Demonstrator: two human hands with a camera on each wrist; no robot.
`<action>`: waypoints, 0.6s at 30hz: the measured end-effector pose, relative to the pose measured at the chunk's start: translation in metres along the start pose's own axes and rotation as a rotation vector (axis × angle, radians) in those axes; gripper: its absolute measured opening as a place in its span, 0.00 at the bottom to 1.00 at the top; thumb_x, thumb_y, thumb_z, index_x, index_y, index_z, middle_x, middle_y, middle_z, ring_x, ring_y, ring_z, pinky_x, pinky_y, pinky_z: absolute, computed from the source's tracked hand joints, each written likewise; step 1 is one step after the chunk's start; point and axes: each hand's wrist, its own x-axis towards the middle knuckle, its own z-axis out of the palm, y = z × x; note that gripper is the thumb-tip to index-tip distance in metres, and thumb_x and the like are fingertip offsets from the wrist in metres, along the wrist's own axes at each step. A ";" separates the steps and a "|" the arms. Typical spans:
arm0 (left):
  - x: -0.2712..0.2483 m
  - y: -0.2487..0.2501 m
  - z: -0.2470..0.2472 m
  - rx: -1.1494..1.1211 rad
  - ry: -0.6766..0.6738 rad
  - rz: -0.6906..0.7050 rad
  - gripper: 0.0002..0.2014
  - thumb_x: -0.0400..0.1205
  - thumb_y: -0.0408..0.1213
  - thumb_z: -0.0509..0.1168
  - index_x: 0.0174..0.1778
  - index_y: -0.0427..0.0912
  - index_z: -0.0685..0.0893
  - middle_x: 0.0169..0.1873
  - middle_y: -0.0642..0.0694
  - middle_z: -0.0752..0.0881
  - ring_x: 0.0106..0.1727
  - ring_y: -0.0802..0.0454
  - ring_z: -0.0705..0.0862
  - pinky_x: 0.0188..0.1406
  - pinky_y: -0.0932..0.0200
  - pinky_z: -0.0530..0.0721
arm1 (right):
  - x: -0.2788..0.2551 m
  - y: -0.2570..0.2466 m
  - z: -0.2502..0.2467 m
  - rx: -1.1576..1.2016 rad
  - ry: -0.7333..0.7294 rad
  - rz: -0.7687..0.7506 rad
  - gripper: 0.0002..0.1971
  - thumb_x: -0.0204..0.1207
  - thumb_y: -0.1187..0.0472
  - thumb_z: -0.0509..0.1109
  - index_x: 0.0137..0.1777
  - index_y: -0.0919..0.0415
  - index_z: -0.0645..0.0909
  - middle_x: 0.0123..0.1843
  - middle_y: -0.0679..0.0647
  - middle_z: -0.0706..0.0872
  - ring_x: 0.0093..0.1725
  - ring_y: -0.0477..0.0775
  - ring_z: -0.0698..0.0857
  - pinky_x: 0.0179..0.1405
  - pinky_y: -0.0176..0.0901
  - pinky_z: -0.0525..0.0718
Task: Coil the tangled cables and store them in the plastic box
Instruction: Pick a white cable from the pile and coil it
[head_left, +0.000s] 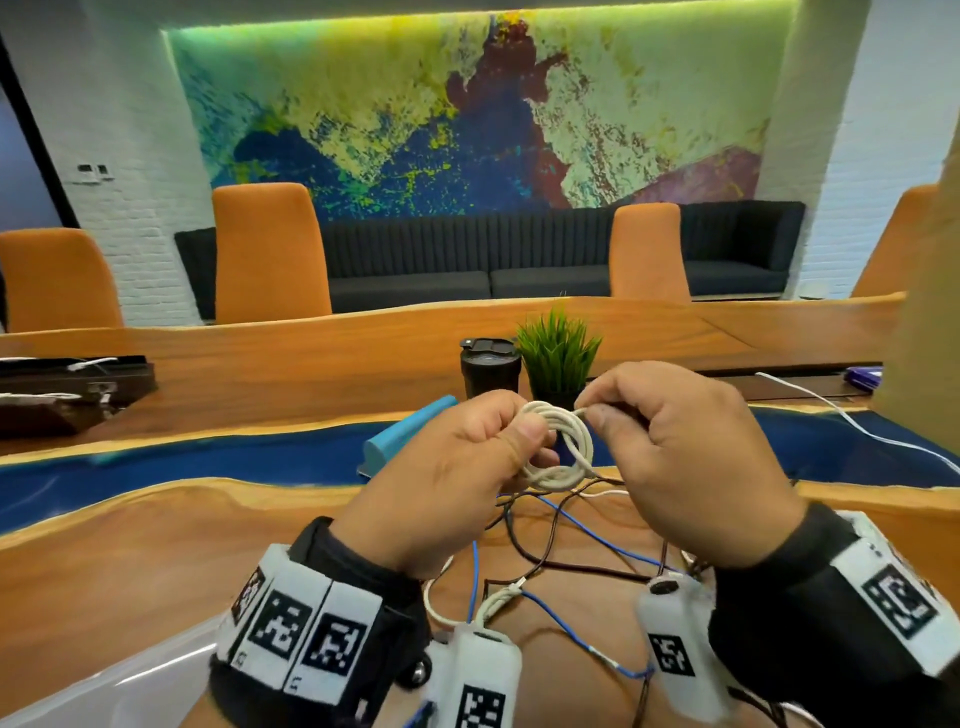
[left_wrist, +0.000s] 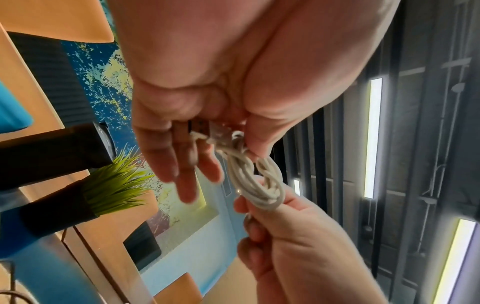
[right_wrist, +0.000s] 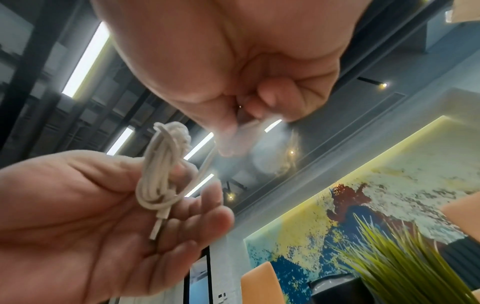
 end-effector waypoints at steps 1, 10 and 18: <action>0.001 -0.001 0.002 -0.013 0.010 -0.008 0.14 0.87 0.48 0.58 0.48 0.44 0.86 0.45 0.44 0.90 0.49 0.43 0.87 0.55 0.47 0.85 | -0.001 -0.001 -0.001 -0.014 0.026 -0.018 0.06 0.79 0.59 0.68 0.44 0.51 0.86 0.41 0.44 0.86 0.43 0.45 0.82 0.42 0.42 0.79; 0.011 -0.014 0.007 -0.141 0.336 0.037 0.07 0.87 0.34 0.62 0.49 0.40 0.86 0.36 0.43 0.87 0.47 0.35 0.88 0.47 0.49 0.89 | -0.005 -0.008 0.000 -0.023 -0.060 -0.025 0.05 0.78 0.61 0.71 0.47 0.49 0.87 0.41 0.42 0.85 0.42 0.44 0.81 0.40 0.39 0.79; 0.010 -0.021 0.012 0.233 0.355 0.129 0.10 0.89 0.40 0.60 0.47 0.45 0.85 0.36 0.42 0.85 0.35 0.51 0.80 0.37 0.52 0.80 | -0.005 -0.018 -0.005 0.006 -0.020 -0.100 0.09 0.75 0.46 0.70 0.52 0.44 0.87 0.52 0.41 0.79 0.55 0.44 0.79 0.47 0.39 0.79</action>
